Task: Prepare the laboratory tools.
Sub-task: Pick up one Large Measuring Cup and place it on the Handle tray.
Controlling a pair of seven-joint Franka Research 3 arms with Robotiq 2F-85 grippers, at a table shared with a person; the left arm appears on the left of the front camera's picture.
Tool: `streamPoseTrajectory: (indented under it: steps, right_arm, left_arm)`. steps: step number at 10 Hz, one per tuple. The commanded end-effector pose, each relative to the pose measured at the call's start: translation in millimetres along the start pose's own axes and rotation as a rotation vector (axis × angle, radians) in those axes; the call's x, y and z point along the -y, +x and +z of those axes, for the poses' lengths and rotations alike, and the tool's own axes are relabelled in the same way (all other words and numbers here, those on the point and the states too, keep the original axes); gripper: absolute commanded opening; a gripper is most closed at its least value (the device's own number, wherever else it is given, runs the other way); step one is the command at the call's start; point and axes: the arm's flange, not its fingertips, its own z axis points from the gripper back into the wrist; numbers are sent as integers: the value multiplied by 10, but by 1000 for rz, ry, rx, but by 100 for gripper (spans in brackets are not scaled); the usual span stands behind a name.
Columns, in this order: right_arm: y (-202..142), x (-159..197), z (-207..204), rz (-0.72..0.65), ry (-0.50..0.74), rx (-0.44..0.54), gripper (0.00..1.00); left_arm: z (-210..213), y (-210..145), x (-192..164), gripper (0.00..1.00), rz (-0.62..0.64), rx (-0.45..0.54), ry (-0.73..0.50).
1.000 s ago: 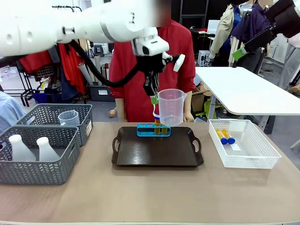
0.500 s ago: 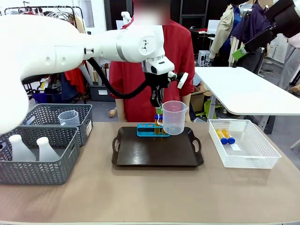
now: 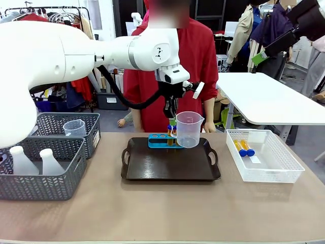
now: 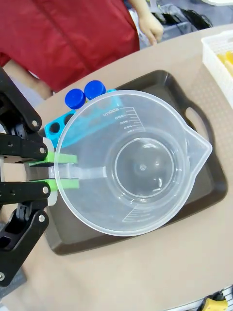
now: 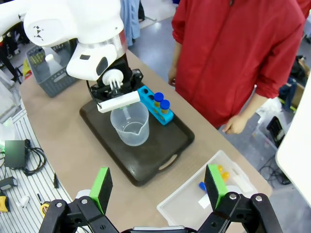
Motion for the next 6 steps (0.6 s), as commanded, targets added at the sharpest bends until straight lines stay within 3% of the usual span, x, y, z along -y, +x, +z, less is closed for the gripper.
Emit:
streamPoseTrajectory:
  steps: [1,6]
  right_arm:
    - [5,4,9,3,9,9,100]
    - [5,4,9,3,9,9,100]
  left_arm:
    - [-40,7,89,0,-52,-14,-51]
    - [-660,117,-46,0,-31,-85,-27]
